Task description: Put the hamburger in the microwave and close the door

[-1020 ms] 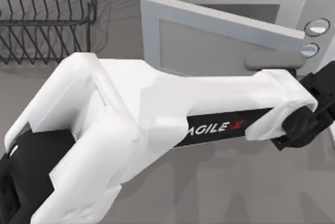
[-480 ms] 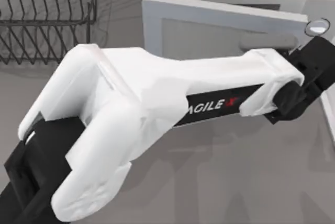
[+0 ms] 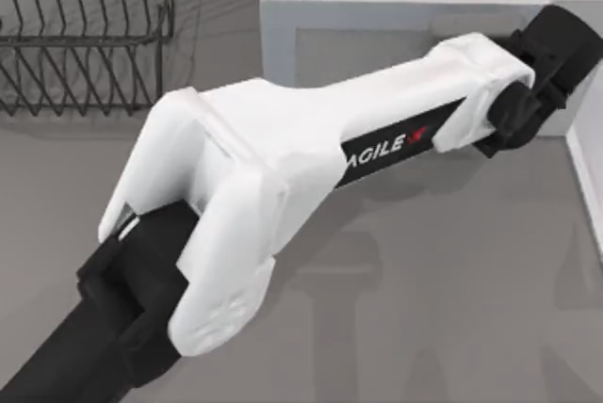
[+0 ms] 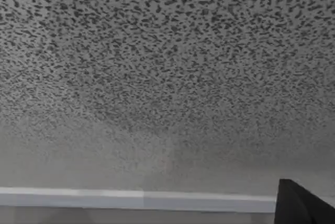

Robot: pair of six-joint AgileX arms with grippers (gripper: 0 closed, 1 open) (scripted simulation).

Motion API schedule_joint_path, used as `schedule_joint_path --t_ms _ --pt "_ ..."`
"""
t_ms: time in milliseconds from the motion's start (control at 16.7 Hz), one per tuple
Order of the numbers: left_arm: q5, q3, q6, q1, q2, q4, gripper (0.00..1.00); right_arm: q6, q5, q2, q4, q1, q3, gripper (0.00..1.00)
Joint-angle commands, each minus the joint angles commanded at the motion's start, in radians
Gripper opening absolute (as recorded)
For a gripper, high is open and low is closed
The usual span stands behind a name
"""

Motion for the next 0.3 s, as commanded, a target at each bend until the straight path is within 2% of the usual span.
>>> schedule_joint_path --t_ms 300 --pt "0.03 0.128 0.047 0.04 0.081 -0.038 0.0 0.0 0.0 0.0 0.0 0.0 0.0 1.0"
